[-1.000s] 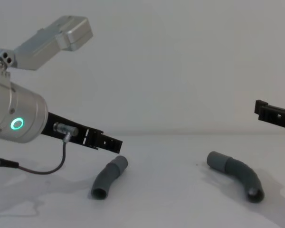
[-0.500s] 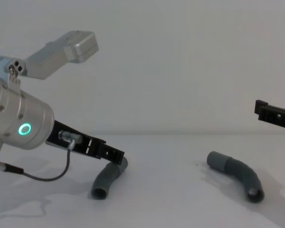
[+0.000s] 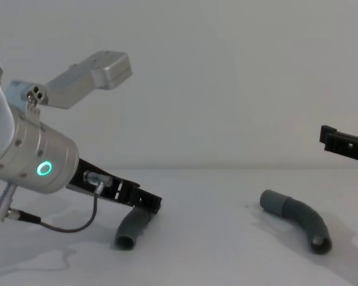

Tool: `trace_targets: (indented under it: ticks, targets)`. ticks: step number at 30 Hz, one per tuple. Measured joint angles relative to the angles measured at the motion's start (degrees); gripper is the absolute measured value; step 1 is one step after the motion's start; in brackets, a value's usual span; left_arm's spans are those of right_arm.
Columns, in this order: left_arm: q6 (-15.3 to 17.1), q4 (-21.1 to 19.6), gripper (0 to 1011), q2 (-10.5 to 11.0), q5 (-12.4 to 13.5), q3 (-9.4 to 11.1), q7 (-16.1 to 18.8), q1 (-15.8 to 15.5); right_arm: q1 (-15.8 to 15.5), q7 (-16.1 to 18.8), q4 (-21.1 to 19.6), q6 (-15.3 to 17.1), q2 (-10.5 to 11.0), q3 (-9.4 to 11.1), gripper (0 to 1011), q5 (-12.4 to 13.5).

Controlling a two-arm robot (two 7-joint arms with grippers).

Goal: Use both hands to pick up one end of the pipe from the table, align the ends, and insert them.

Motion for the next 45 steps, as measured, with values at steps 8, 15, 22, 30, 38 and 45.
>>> trace_targets:
  ticks: [8,15,22,30,38,45]
  targets:
    - [0.0,1.8,1000,-0.9,0.3,0.1,-0.3,-0.7,0.0,0.0,0.0,0.0,0.0,0.0,1004,0.0]
    - [0.0,3.2,1000,-1.6,0.7,0.3,-0.4,-1.4,0.0,0.0,0.0,0.0,0.0,0.0,1004,0.0]
    - [0.0,4.2,1000,-2.3,1.0,0.4,-0.5,-1.8,0.0,0.0,0.0,0.0,0.0,0.0,1004,0.0]
    - [0.0,5.4,1000,-3.3,1.4,0.5,-0.4,-2.2,0.0,0.0,0.0,0.0,0.0,0.0,1004,0.0]
    - [0.0,6.1,963,-3.9,1.8,0.6,-0.3,-2.5,0.0,0.0,0.0,0.0,0.0,0.0,1004,0.0]
    - [0.1,6.4,750,-4.2,2.0,0.6,-0.2,-2.6,0.0,0.0,0.0,0.0,0.0,0.0,1004,0.0]
